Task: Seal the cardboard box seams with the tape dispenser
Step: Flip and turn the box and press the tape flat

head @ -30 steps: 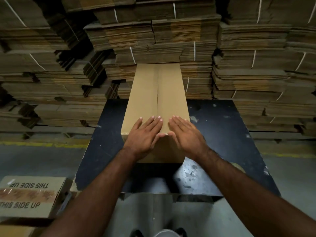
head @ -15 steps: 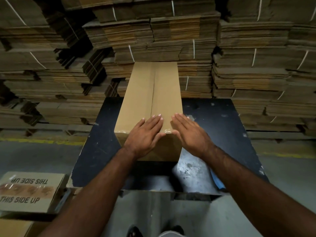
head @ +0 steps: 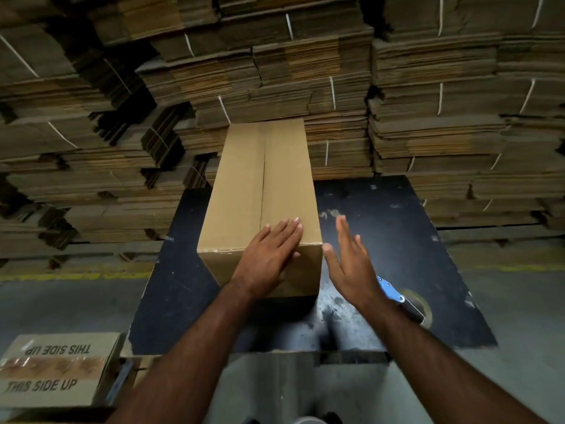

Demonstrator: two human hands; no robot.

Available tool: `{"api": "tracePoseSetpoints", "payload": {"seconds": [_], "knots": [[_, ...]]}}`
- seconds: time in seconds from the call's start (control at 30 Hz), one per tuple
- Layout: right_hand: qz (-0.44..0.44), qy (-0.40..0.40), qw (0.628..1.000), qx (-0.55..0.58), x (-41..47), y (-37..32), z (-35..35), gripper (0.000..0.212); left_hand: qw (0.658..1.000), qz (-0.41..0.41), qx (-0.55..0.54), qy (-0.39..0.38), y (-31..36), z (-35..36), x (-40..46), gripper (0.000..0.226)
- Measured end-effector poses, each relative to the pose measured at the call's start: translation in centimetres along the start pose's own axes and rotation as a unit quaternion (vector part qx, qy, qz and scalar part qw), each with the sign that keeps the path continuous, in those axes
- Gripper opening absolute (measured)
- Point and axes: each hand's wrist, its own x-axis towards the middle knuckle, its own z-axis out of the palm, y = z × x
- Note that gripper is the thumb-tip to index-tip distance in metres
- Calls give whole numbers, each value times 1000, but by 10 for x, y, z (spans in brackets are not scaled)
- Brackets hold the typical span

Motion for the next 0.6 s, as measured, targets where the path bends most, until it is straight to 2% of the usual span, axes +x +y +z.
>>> {"api": "tracePoseSetpoints", "payload": {"seconds": [0.07, 0.17, 0.23, 0.43, 0.5, 0.53, 0.6], "knots": [[73, 33, 991, 104, -8, -17, -4, 66, 999, 29, -26, 25, 9, 3, 6, 55], [119, 25, 974, 189, -21, -42, 4, 61, 997, 17, -66, 32, 13, 9, 7, 77], [157, 3, 963, 220, -22, -53, 15, 60, 997, 11, -73, 32, 12, 11, 8, 87], [296, -44, 904, 304, 11, -42, 26, 63, 997, 15, -76, 14, 9, 16, 12, 91], [310, -85, 900, 294, 14, -34, 23, 75, 996, 10, -93, 11, 9, 15, 10, 85], [308, -93, 899, 298, 14, -31, 20, 88, 994, 7, -106, 12, 10, 13, 11, 81], [310, -54, 894, 319, 10, -25, 17, 111, 991, 0, -133, 13, 11, 9, 13, 75]]}}
